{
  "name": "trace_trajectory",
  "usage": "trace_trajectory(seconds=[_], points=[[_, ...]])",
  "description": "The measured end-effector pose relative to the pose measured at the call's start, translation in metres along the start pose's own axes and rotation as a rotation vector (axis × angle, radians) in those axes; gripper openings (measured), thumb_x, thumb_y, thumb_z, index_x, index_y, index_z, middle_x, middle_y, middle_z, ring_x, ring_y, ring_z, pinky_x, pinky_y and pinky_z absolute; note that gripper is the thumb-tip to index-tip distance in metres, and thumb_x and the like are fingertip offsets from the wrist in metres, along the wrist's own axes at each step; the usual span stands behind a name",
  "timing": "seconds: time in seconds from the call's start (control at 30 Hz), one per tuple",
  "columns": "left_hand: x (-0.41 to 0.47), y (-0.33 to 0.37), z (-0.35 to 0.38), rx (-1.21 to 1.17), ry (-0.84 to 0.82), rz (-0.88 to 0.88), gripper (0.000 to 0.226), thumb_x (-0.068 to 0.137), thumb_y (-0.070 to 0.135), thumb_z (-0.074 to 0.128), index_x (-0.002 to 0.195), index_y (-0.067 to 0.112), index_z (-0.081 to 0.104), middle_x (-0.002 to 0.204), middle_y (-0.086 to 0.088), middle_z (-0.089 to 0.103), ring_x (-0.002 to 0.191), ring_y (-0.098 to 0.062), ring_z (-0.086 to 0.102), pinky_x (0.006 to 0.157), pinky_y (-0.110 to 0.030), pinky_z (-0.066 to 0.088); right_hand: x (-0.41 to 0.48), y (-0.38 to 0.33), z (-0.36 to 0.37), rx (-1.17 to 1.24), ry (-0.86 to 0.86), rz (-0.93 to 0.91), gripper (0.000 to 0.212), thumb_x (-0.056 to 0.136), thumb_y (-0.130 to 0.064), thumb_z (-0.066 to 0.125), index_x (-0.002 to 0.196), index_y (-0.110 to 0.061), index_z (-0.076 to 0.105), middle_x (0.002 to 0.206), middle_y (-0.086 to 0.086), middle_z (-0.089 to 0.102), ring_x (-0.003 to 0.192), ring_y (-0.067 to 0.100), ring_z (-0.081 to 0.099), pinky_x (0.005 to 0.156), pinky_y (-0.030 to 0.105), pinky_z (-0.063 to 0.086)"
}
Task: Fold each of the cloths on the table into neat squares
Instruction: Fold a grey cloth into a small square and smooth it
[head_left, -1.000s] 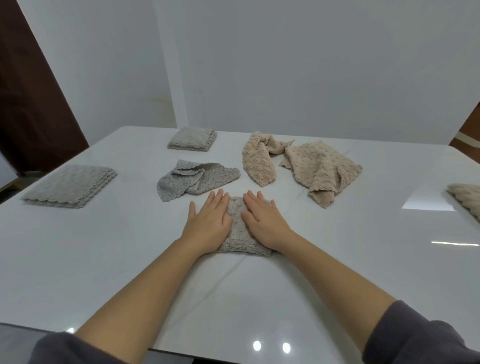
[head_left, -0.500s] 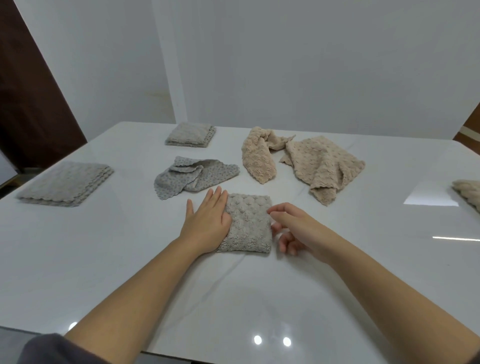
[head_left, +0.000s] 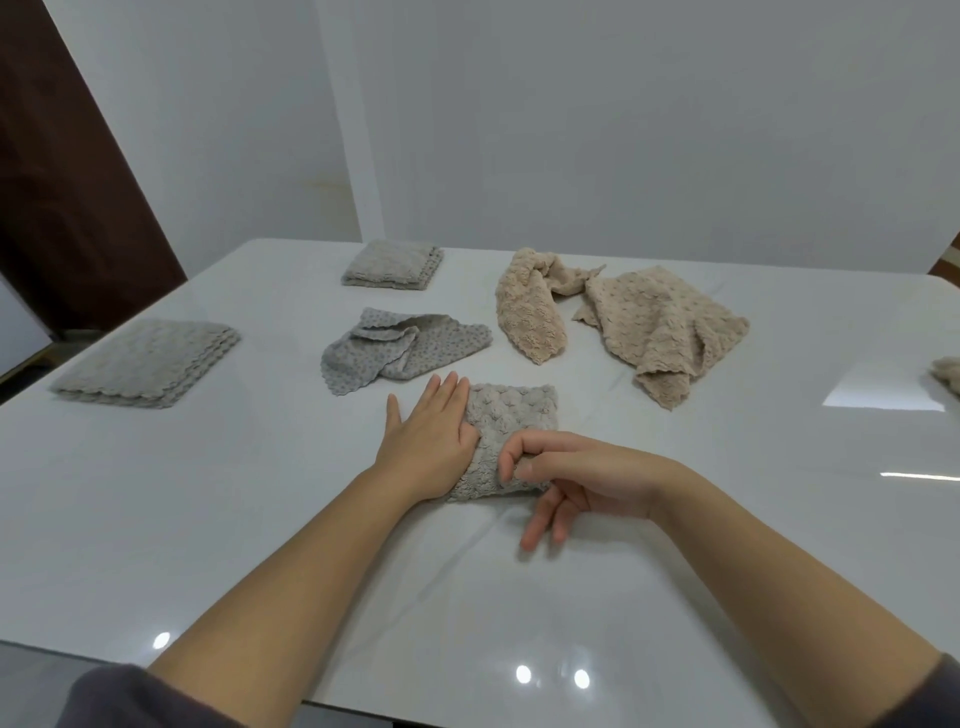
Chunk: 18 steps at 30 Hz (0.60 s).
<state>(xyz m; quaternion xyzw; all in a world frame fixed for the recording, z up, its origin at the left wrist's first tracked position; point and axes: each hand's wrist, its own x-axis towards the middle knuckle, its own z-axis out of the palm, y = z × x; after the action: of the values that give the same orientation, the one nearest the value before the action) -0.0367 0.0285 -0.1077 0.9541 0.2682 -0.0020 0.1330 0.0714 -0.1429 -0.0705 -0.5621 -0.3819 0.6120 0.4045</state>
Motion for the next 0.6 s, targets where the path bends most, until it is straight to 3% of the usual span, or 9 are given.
trace_trajectory(seconds=[0.17, 0.33, 0.5, 0.6], points=[[-0.001, 0.000, 0.001, -0.001, 0.008, 0.001, 0.061, 0.100, 0.031, 0.019, 0.156, 0.020, -0.002, 0.163, 0.007, -0.007, 0.149, -0.009, -0.009, 0.119, -0.052, -0.007, -0.001, -0.001, -0.009, -0.245, 0.092, -0.045, 0.003, 0.089, -0.020, 0.054, 0.087, -0.022, 0.055, 0.071, -0.009, 0.053, 0.051, 0.015, 0.055, 0.043, 0.020, 0.037], [-0.001, 0.000, 0.001, 0.001, 0.008, -0.003, 0.061, 0.100, 0.030, 0.018, 0.156, 0.020, -0.002, 0.163, 0.007, -0.008, 0.149, -0.008, -0.010, 0.120, -0.051, -0.007, -0.002, -0.007, -0.001, -0.263, 0.054, -0.035, 0.012, 0.098, -0.016, 0.051, 0.107, -0.015, 0.060, 0.076, -0.007, 0.065, 0.069, 0.026, 0.071, 0.057, 0.027, 0.051], [-0.001, 0.001, 0.001, 0.005, 0.019, -0.002, 0.061, 0.100, 0.030, 0.018, 0.156, 0.020, -0.001, 0.163, 0.006, -0.008, 0.149, -0.009, -0.010, 0.119, -0.051, -0.008, -0.006, -0.014, -0.010, -0.429, 0.201, -0.032, 0.012, 0.095, -0.015, 0.055, 0.100, -0.018, 0.066, 0.067, -0.009, 0.056, 0.057, 0.021, 0.061, 0.053, 0.022, 0.046], [-0.001, 0.001, 0.001, 0.005, 0.014, -0.004, 0.061, 0.100, 0.030, 0.018, 0.156, 0.020, -0.002, 0.163, 0.006, -0.008, 0.149, -0.009, -0.010, 0.119, -0.052, -0.008, -0.005, -0.011, -0.005, -0.358, 0.145, -0.038, 0.016, 0.096, -0.018, 0.055, 0.108, -0.022, 0.065, 0.078, 0.001, 0.054, 0.064, 0.023, 0.069, 0.058, 0.025, 0.049]])
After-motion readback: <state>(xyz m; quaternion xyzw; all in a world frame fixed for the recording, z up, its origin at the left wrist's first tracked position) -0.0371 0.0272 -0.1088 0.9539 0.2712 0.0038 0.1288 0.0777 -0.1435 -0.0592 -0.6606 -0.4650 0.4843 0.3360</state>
